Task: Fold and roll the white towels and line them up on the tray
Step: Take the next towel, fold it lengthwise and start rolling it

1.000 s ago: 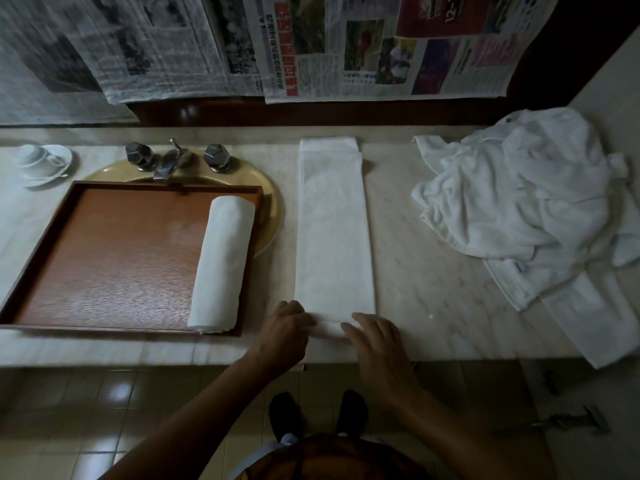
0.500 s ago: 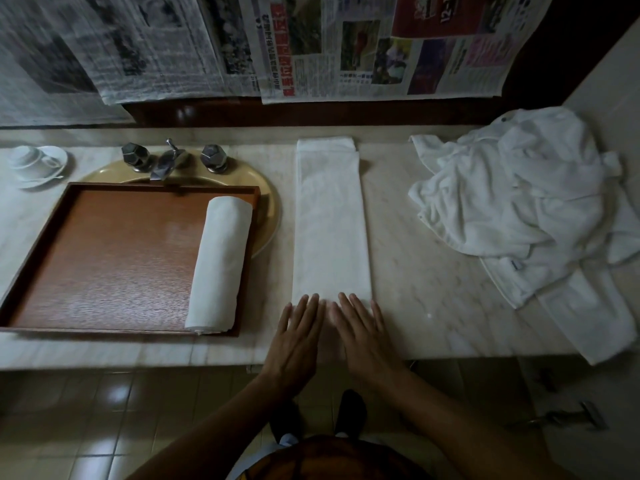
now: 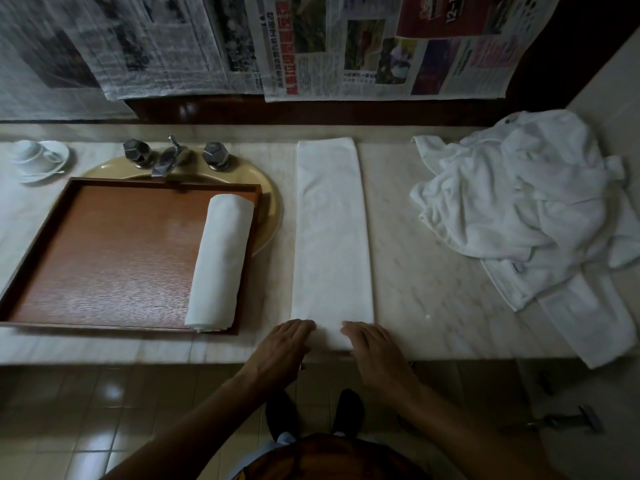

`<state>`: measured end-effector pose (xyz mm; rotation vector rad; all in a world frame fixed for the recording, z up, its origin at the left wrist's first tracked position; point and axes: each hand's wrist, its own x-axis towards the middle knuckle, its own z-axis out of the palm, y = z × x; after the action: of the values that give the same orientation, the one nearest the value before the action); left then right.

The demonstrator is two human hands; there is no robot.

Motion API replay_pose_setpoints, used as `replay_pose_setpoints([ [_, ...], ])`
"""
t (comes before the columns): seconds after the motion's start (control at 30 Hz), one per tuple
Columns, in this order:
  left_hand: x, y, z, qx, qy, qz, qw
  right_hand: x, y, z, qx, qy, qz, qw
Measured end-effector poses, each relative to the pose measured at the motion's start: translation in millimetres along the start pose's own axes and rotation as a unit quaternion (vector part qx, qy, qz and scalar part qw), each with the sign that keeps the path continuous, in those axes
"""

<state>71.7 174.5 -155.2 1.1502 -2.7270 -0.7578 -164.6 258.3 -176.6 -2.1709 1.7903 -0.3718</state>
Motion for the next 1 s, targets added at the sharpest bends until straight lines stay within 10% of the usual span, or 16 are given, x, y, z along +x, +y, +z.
replay_pose_setpoints([
  [0.57,48.5,1.7,-25.0,-0.035,0.013,-0.150,0.988,2.8,-48.4,-7.7,-0.093,-0.002,0.090,0.992],
  [1.0,22.8,10.0,20.0,0.161,0.023,-0.048,0.986,42.2,-12.4,-2.2,-0.115,-0.020,0.057,0.992],
])
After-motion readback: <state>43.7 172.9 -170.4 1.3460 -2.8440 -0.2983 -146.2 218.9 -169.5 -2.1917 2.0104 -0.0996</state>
